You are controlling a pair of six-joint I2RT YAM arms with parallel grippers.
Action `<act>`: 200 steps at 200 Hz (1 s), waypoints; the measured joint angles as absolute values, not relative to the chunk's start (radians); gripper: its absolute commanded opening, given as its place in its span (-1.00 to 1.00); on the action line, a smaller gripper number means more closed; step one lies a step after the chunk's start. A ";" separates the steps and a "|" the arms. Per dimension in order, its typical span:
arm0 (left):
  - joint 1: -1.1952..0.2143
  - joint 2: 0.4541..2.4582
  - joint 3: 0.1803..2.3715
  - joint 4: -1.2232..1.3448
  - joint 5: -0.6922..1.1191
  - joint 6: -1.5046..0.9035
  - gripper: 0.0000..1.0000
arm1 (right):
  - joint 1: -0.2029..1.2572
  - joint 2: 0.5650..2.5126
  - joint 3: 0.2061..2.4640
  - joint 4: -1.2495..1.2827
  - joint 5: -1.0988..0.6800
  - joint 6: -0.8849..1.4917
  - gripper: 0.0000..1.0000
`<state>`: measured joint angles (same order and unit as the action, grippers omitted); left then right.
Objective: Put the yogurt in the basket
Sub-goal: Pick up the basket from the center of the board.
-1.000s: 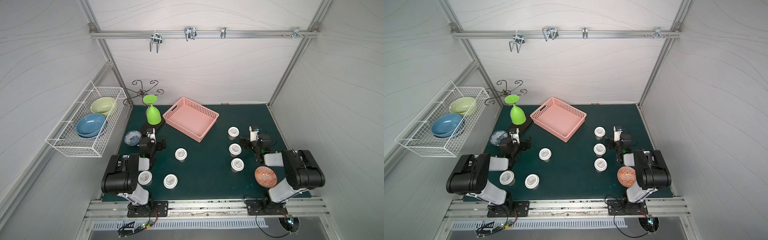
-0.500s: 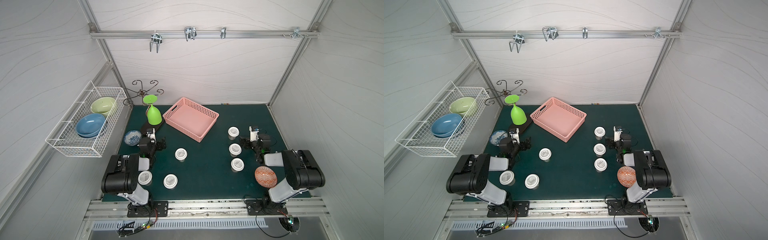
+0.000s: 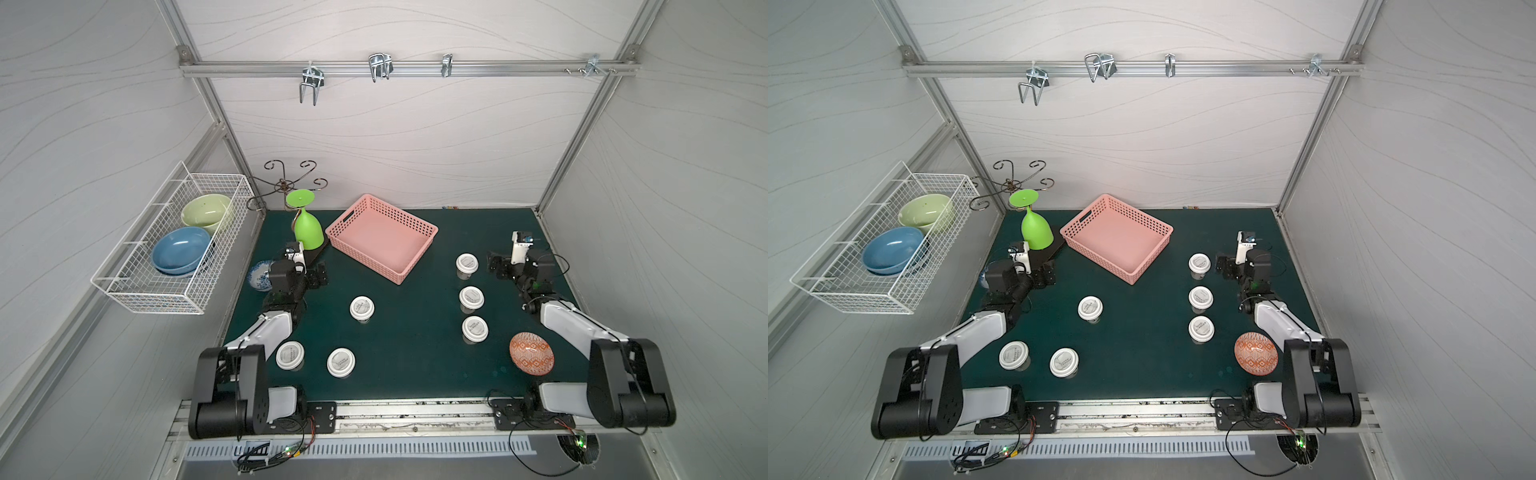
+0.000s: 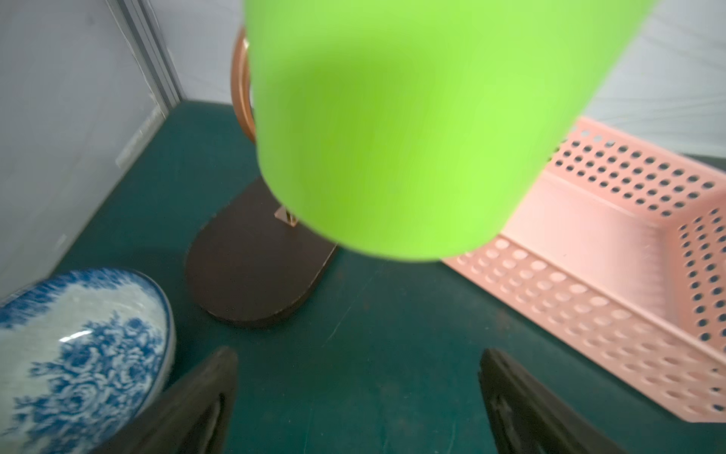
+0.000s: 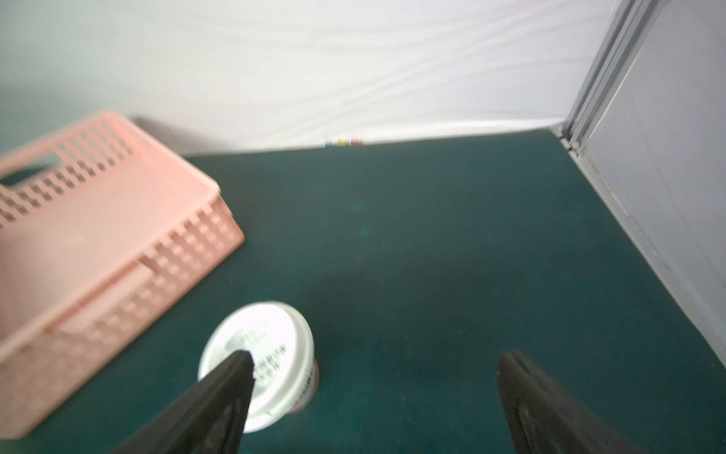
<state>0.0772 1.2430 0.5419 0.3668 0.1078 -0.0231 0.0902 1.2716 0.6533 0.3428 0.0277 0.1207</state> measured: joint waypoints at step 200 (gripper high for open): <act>0.128 0.930 0.664 -0.405 0.102 0.047 0.99 | 0.451 2.216 2.150 -0.620 -0.091 0.120 0.98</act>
